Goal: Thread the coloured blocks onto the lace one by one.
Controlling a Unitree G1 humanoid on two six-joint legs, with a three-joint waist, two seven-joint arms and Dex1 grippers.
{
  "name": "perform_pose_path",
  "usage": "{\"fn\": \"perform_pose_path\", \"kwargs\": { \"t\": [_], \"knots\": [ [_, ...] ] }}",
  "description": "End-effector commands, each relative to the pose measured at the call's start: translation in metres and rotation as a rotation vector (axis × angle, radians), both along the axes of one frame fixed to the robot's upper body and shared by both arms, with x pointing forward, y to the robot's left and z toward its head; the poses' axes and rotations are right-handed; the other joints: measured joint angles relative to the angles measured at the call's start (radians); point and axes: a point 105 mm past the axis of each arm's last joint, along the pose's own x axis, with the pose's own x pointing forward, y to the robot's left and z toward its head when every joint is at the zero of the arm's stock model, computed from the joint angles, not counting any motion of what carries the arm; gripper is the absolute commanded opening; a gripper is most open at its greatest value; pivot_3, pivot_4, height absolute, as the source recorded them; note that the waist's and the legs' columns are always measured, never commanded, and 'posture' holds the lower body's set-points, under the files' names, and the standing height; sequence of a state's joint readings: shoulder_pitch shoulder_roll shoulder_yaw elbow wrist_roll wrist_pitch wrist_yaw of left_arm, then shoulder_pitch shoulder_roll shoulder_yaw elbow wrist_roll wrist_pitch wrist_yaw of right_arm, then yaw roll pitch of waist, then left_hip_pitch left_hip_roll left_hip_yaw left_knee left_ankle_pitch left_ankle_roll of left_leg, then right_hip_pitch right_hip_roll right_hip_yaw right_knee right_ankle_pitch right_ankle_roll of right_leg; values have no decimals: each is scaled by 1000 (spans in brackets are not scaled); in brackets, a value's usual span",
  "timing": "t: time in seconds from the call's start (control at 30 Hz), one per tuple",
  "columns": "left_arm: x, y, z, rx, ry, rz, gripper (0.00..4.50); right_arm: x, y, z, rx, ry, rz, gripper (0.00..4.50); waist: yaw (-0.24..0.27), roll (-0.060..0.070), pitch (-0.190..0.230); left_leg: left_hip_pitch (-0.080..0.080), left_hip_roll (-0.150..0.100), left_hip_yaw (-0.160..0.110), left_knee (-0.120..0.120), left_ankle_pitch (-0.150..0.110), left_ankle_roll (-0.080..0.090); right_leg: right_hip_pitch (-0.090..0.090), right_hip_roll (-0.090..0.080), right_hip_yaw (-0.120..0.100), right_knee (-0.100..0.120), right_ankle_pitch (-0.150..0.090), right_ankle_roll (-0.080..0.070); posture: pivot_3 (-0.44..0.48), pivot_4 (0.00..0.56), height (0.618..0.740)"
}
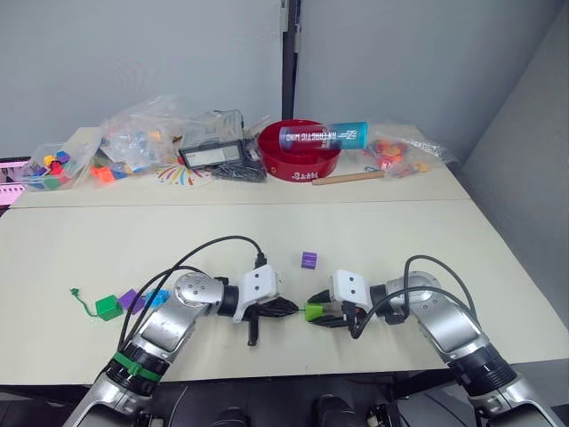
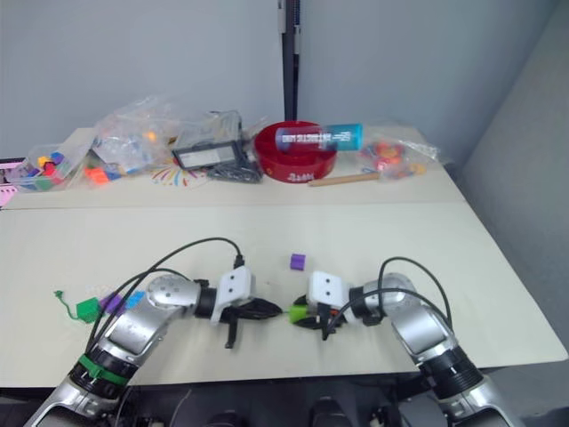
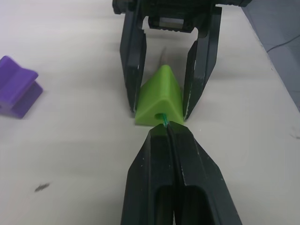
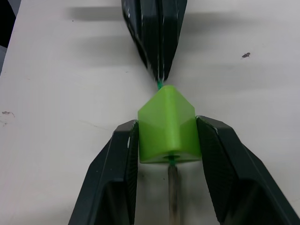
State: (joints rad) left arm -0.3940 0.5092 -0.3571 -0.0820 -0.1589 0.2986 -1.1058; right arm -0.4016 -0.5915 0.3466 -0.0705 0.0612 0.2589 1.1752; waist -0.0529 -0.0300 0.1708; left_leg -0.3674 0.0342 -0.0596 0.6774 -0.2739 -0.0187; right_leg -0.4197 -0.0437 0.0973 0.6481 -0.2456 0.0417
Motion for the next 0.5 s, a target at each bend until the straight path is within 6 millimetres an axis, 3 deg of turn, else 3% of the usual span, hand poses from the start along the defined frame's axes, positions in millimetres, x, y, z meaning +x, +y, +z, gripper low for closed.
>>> {"fn": "perform_pose_path", "kwargs": {
  "t": [0.03, 0.13, 0.43, 0.5],
  "knots": [
    [-3, -8, 4, -1, -12, -29, 24, -9, 1, -19, -45, 68, 10, 1384, 0, 0, 0, 0, 0, 0, 0, 0, 0, 0, 0, 0, 0, 0, 0, 0, 150, 740],
    [2, -4, 3, 13, -9, 5, 24, -10, 1, -19, -45, 70, 10, 1384, 1, 0, 0, 0, 0, 0, 0, 0, 0, 0, 0, 0, 0, 0, 0, 0, 150, 740],
    [4, 1, 16, 15, -40, -3, 2833, -12, 0, -22, -37, 99, 0, 1384, 1, 0, 0, 0, 0, 0, 0, 0, 0, 0, 0, 0, 0, 0, 0, 0, 150, 740],
    [3, 0, 16, 22, -52, -13, 3506, -11, 1, -21, -22, 102, -10, 2465, 1, 0, 0, 0, 0, 0, 0, 0, 0, 0, 0, 0, 0, 0, 0, 0, 150, 740]
  ]
}}
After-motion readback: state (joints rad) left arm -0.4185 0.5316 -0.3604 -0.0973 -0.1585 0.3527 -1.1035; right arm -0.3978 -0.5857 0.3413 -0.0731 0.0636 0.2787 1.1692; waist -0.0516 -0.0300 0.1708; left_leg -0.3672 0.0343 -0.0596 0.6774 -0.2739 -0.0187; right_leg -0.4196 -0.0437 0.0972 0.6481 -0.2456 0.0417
